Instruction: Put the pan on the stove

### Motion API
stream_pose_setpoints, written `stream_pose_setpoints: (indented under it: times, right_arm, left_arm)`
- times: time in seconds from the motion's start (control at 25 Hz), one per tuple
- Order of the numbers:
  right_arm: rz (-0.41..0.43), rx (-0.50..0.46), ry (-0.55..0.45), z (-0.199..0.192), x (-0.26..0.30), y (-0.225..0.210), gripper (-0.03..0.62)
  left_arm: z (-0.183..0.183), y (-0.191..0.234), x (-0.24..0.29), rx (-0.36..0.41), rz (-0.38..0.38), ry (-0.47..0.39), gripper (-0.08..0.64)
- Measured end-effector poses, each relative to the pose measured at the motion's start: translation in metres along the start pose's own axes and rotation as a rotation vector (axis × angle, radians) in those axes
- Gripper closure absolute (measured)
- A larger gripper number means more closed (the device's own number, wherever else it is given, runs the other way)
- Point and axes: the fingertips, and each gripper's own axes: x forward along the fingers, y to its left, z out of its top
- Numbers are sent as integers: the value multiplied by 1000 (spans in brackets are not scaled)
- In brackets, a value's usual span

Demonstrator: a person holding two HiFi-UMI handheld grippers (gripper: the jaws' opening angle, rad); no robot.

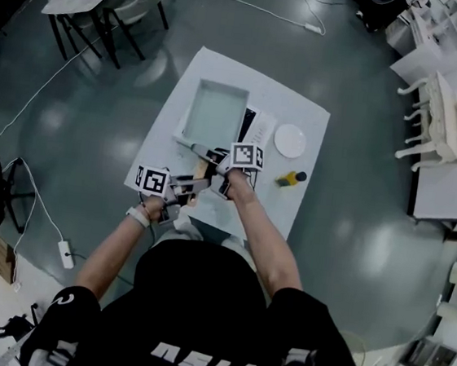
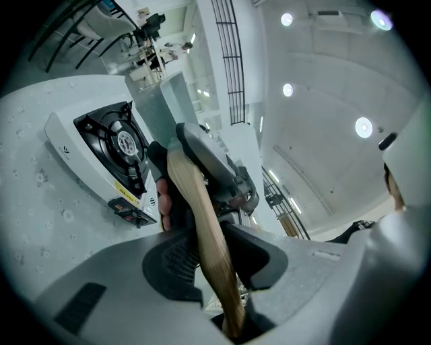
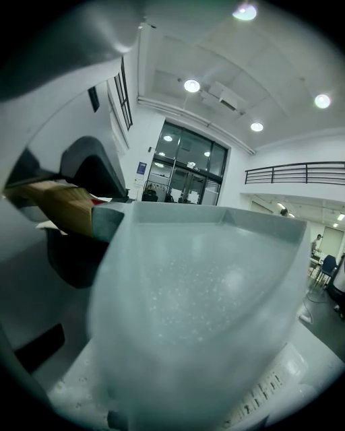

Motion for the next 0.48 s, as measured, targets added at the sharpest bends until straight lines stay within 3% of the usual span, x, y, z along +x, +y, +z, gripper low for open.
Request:
stream_pose_setpoints:
  times: [0.48]
  right_arm:
    - [-45, 31, -91, 20, 5, -34, 461]
  left_arm:
    - [12, 26, 3, -39, -41, 66, 462]
